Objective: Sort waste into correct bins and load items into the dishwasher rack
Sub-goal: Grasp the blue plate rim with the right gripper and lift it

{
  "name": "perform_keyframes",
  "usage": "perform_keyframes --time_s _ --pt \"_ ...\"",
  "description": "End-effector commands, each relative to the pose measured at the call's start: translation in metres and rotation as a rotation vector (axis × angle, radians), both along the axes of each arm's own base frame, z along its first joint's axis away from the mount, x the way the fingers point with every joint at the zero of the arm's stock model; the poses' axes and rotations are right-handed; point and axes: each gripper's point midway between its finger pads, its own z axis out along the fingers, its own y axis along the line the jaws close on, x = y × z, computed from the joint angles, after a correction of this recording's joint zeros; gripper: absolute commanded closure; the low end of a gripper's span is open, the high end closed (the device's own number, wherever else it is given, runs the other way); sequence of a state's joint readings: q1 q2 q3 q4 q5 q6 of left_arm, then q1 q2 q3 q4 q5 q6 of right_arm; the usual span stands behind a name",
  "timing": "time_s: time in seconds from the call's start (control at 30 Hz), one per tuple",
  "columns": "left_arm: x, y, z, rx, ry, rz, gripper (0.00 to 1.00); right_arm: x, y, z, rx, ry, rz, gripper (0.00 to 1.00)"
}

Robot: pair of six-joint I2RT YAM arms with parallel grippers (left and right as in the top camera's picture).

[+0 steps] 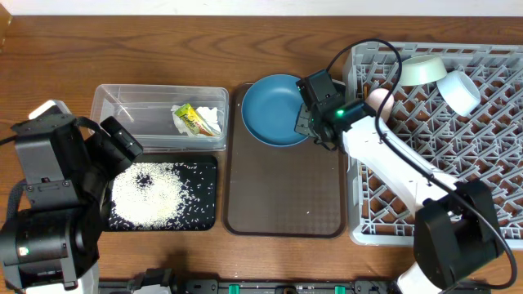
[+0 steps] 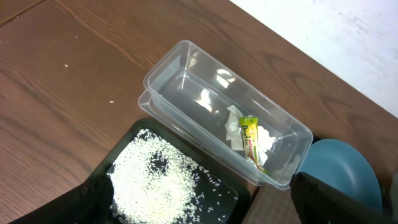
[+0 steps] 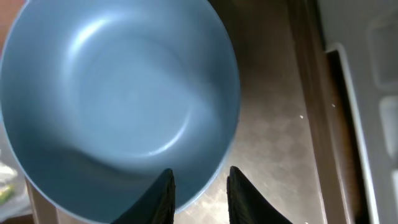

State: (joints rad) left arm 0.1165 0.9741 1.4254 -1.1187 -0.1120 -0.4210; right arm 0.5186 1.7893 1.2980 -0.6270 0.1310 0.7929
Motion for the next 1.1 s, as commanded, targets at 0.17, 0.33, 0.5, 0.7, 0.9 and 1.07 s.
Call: perform_keyframes --time_s 0.17,0.33,0.5,0.7,0.9,1.07 --pt "-0.001 0.003 0.007 0.017 -0.015 0.008 0.06 -0.001 -0.003 -0.042 -0.033 0.059 -0.061 0.74" --pt "-0.001 0.003 0.007 0.017 -0.015 0.008 0.06 -0.004 -0.005 -0.057 -0.053 0.091 -0.06 0.76" --pt "-0.001 0.003 0.007 0.017 -0.015 0.008 0.06 -0.006 -0.006 -0.06 -0.06 0.101 -0.06 0.76" --pt "-0.001 0.003 0.007 0.017 -0.015 0.008 0.06 -0.007 -0.007 -0.061 -0.063 0.105 -0.06 0.99" --pt "-0.001 0.003 0.007 0.017 -0.015 0.008 0.06 -0.001 -0.005 -0.046 -0.055 0.077 -0.033 0.99" --pt "-0.001 0.003 0.007 0.017 -0.014 0.008 0.06 0.008 -0.018 0.017 -0.069 -0.044 0.005 0.99"
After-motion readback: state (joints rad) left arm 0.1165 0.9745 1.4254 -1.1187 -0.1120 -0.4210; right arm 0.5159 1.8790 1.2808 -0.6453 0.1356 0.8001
